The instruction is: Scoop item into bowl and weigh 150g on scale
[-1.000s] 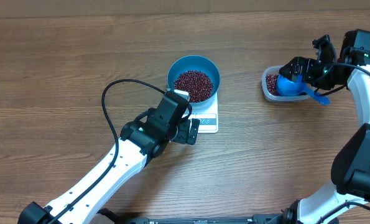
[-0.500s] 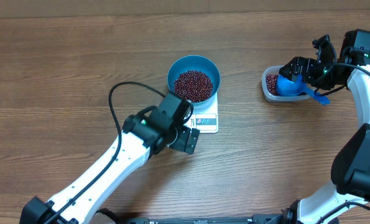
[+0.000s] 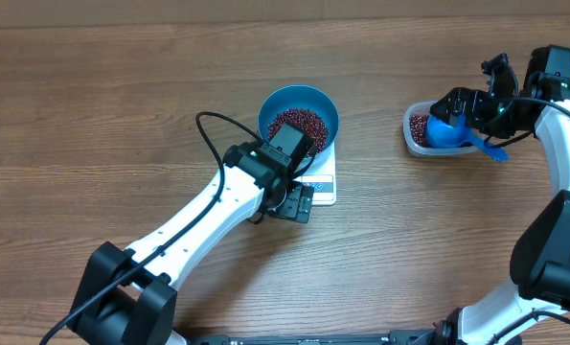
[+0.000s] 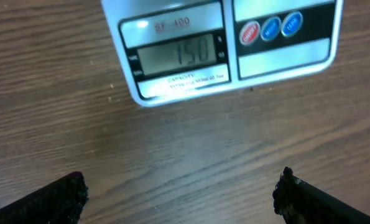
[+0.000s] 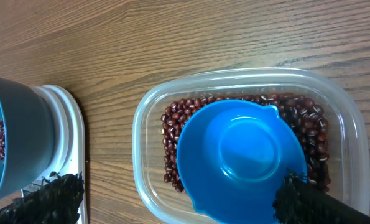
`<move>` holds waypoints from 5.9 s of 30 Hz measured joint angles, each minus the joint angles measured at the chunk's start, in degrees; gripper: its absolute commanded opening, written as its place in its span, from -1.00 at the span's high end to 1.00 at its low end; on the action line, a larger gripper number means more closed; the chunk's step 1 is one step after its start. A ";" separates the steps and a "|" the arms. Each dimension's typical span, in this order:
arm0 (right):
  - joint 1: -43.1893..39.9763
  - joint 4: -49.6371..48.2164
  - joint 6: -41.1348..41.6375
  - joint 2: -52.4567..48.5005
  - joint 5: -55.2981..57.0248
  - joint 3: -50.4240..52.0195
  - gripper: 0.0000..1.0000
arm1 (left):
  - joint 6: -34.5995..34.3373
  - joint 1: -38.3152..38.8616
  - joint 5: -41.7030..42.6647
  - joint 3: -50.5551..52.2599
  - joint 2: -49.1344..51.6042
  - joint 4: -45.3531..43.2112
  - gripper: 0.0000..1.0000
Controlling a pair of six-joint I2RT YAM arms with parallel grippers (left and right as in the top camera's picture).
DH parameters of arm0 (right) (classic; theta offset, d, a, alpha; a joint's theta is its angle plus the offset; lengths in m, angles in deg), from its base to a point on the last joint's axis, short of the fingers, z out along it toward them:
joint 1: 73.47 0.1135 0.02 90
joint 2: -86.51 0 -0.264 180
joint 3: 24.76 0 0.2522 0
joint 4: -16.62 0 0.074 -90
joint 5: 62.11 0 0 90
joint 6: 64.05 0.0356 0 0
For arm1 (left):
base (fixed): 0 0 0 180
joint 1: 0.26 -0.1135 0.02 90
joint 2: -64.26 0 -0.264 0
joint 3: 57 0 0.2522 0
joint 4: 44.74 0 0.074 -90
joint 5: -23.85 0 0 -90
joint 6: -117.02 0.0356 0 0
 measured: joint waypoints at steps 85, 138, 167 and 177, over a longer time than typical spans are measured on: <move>0.00 -0.02 -0.02 0.00 0.02 0.00 -1.00 | -4.44 3.39 -6.62 3.93 0.00 -5.70 -0.99; 3.10 -1.55 -0.07 39.93 -0.02 2.34 -1.00 | -4.46 3.39 -6.62 3.93 0.00 -5.75 -0.98; 14.14 -71.34 11.98 67.12 12.04 68.87 -1.00 | -5.07 3.39 -6.60 4.17 0.00 -5.95 -0.99; 14.14 -74.38 14.19 80.41 13.53 82.82 -1.00 | -5.07 3.39 -6.60 4.17 0.00 -5.97 -0.99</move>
